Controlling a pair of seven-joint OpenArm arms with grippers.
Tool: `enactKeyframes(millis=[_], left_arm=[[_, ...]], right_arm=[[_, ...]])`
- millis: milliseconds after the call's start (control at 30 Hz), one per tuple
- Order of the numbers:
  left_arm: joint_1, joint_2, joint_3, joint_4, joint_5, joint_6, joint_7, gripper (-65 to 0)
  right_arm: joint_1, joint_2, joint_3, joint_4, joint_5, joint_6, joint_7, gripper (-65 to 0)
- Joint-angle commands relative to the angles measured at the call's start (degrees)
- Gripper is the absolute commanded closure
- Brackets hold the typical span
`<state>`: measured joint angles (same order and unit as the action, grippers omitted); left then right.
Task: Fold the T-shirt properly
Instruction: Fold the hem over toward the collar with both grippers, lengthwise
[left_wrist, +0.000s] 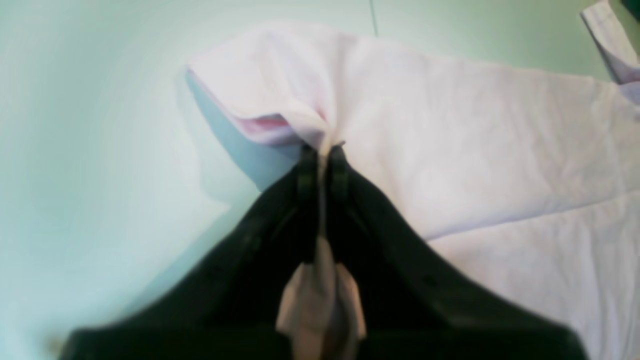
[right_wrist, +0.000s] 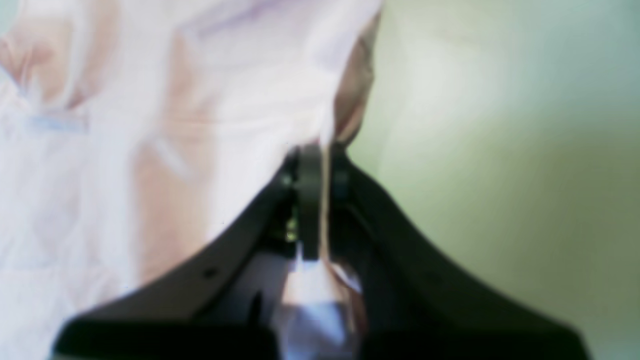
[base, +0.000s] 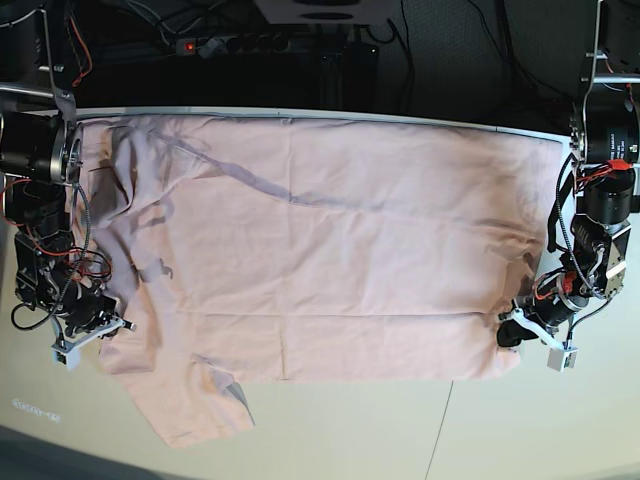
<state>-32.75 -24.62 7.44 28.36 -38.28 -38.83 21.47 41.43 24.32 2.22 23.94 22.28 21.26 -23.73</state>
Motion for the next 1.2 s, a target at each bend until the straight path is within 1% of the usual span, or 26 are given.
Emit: enactKeyframes(millis=[0, 133, 267, 433, 633, 800, 933, 1033, 1100, 1167], left_arm=[[-1.9, -1.1, -0.2, 0.7, -1.7, -1.2, -0.5, 0.0], [-1.8, -2.1, -0.2, 1.6, -4.0, -1.2, 1.4, 0.0], [-1.8, -3.3, -0.2, 3.7, -8.7, -1.2, 6.2, 0.0], [-1.8, -4.7, -0.2, 7.2, -14.9, -1.2, 14.1, 0.0], [-1.8, -5.9, -0.2, 11.5, -24.1, -1.2, 25.4, 0.0], [-1.0, -7.2, -0.2, 14.5, -29.2, -1.2, 32.8, 0.0], [0.7, -9.7, -0.2, 18.2, -34.7, -1.2, 35.9, 0.0], [1.7, -11.4, -0.2, 20.2, -34.9, -1.2, 37.1, 0.0], [2.3, -12.2, -0.2, 20.3, -35.0, -1.2, 37.1, 0.0], [2.8, -12.7, -0.2, 20.3, -35.3, -1.2, 37.2, 0.0]], right_arm=[[1.8, 1.2, 0.1, 1.6, 1.0, 5.2, 0.2, 0.0], [1.6, 2.5, 0.1, 3.5, 3.3, 6.1, -2.5, 0.0], [1.6, 4.3, 0.1, 4.7, 7.4, 6.3, -5.6, 0.0], [1.6, 5.7, 0.1, 5.5, 11.2, 8.2, -9.5, 0.0], [1.6, 7.0, 0.1, 6.8, 16.7, 8.6, -14.3, 0.0], [1.6, 8.7, 0.1, 8.7, 19.3, 8.7, -17.9, 0.0], [1.5, 10.5, 0.1, 9.7, 22.3, 9.1, -20.7, 0.0], [0.0, 12.3, 0.1, 11.1, 24.5, 9.7, -21.1, 0.0], [-2.7, 13.5, 0.1, 13.6, 26.5, 9.7, -21.1, 0.0], [-6.1, 14.3, 0.2, 17.0, 26.8, 9.7, -21.1, 0.0]])
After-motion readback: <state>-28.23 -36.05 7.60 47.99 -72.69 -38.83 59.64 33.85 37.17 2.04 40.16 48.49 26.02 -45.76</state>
